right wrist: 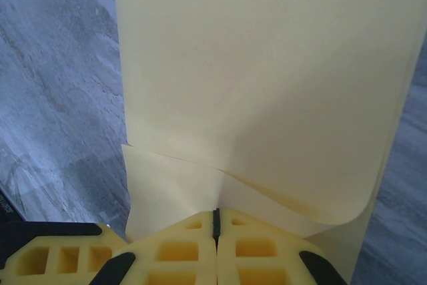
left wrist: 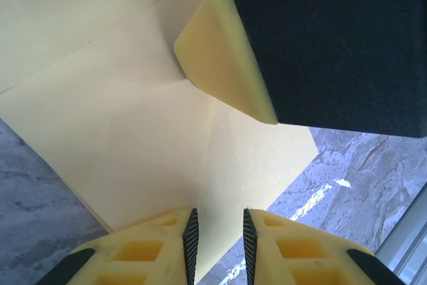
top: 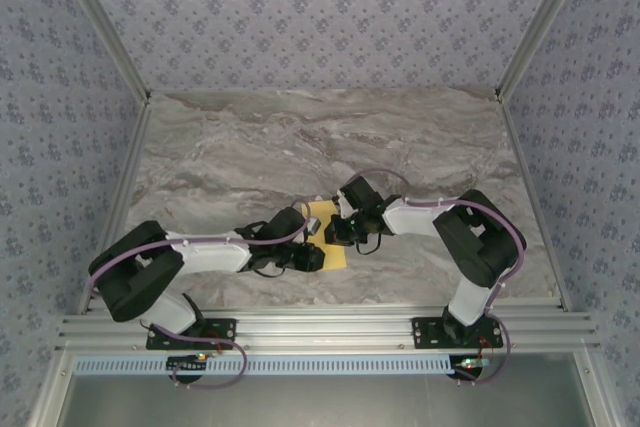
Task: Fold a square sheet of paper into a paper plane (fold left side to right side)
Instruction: Fold the triangle a second time at the center of the table.
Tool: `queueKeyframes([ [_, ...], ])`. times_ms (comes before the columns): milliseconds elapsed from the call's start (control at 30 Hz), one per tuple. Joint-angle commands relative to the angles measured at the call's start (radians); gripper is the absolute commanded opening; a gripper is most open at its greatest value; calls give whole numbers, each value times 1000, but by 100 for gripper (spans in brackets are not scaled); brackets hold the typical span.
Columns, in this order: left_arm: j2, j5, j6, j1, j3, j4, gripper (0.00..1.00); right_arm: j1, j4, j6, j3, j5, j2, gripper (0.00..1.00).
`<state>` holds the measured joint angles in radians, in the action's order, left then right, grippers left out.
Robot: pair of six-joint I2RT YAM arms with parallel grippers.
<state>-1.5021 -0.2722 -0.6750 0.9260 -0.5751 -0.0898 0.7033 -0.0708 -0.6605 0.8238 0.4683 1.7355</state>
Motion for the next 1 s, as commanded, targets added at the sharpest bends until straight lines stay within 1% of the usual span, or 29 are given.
queueKeyframes([
  [0,-13,25,-5,7,-17,25,26,9,-79,22,0,-46,33,7],
  [300,-2,57,-13,11,11,53,24,7,-86,23,2,-50,27,7],
  [400,1,65,-21,16,27,53,22,4,-67,24,3,-28,18,5],
  [533,0,76,-30,30,38,48,20,-3,-8,22,-8,6,-39,3],
  [633,-2,87,-35,38,45,46,19,-1,1,56,-17,9,-89,2],
  [700,-3,91,-38,40,48,39,18,4,18,49,-31,24,-105,1],
  [767,-4,91,-37,43,47,37,18,16,57,38,-51,45,-105,1],
  [833,-10,92,-37,45,44,38,18,33,90,-4,-61,60,-88,1],
  [967,-11,95,-37,45,38,45,18,60,104,-11,-52,61,-51,1],
])
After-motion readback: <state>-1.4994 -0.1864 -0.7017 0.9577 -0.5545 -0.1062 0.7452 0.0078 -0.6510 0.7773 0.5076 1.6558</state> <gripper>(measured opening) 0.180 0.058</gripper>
